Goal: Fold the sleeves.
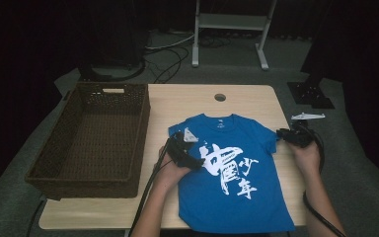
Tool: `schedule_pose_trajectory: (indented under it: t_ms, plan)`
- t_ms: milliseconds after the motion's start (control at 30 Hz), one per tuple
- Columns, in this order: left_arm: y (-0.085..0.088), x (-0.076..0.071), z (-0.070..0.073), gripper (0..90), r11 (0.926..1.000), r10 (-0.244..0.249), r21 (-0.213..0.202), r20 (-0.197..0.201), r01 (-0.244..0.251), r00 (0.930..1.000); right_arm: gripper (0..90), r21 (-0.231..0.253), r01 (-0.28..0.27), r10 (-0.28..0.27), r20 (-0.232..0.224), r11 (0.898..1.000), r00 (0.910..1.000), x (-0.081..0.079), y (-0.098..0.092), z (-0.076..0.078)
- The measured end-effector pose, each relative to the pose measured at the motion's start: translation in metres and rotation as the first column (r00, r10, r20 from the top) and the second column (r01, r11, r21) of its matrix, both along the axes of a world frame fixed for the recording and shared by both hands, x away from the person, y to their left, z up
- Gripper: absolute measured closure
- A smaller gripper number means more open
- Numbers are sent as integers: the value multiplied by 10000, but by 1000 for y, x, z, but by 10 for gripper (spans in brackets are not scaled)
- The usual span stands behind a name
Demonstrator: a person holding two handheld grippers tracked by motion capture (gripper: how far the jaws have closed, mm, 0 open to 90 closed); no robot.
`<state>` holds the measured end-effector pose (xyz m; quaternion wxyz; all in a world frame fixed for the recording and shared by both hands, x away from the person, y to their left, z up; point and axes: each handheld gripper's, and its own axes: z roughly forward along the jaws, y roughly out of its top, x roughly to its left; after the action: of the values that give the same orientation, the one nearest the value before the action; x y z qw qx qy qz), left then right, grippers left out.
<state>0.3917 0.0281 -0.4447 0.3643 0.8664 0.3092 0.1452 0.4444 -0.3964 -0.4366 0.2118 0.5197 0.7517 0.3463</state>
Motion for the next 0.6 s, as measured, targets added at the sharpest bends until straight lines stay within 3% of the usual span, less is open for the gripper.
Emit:
schedule_pose_trajectory:
  t_ms: [167,600]
  plan:
    - [0,0,0,11,10000,1,0,0,-1,10000,877,0,-11,11,-46,10000,10000,-1,-1,-1]
    - [0,0,0,11,10000,17,-7,-1,-17,10000,886,139,-276,271,373,9995,9989,-5,5,8]
